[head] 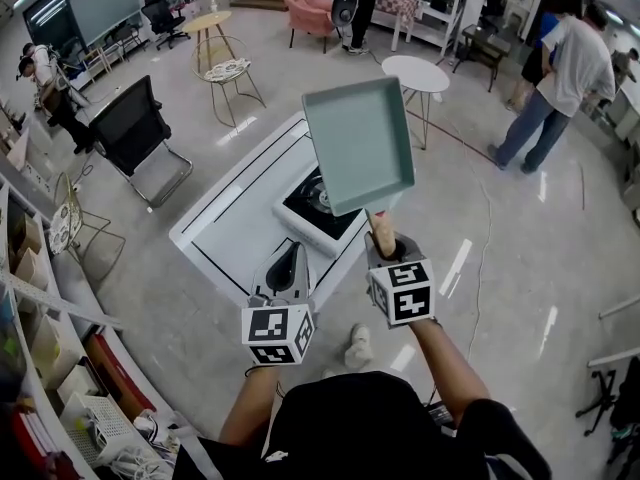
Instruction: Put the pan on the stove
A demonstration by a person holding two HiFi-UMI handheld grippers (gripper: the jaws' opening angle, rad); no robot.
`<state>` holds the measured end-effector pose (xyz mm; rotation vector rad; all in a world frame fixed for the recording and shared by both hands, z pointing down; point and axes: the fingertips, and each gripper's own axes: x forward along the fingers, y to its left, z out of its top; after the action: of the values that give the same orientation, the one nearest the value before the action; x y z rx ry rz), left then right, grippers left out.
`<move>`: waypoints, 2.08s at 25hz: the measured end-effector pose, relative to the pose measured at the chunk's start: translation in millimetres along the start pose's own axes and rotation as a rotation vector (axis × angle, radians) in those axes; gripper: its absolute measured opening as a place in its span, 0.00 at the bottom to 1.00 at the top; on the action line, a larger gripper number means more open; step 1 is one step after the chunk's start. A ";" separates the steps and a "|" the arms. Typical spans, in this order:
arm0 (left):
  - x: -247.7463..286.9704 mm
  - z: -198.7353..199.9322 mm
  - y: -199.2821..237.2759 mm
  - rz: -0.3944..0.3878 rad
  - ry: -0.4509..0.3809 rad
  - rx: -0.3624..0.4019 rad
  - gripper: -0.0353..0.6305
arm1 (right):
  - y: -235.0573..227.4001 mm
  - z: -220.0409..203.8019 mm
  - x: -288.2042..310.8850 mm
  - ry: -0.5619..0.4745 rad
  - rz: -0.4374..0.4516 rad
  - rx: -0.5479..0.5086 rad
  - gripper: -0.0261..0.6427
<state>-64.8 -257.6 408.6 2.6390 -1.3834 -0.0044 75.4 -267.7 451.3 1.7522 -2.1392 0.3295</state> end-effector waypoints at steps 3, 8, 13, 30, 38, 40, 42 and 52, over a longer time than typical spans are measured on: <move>13.9 -2.2 0.7 0.004 0.006 -0.002 0.06 | -10.8 -1.2 11.1 0.016 0.004 0.000 0.08; 37.9 -4.7 2.5 0.016 0.016 -0.012 0.06 | -26.1 -1.1 31.2 0.049 0.022 -0.005 0.08; 65.0 -8.1 4.7 0.032 0.021 -0.015 0.06 | -40.0 -7.0 56.7 0.095 0.057 -0.018 0.08; 135.6 -16.7 20.6 0.125 0.051 -0.073 0.06 | -72.7 -45.9 135.7 0.367 0.227 -0.112 0.08; 146.3 -12.5 38.6 0.191 0.046 -0.062 0.06 | -79.5 -82.7 170.1 0.541 0.275 -0.185 0.08; 148.1 -15.4 43.5 0.204 0.049 -0.070 0.06 | -79.9 -97.0 175.7 0.590 0.290 -0.190 0.08; 149.3 -18.5 48.0 0.215 0.053 -0.078 0.06 | -79.9 -108.8 180.8 0.630 0.307 -0.194 0.08; 156.4 -27.2 57.2 0.245 0.069 -0.082 0.06 | -99.2 -147.2 192.4 0.818 0.286 -0.322 0.08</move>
<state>-20.0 -413.6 455.0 2.3653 -1.6347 0.0579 158.0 -402.0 660.3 0.8957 -1.6896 0.6082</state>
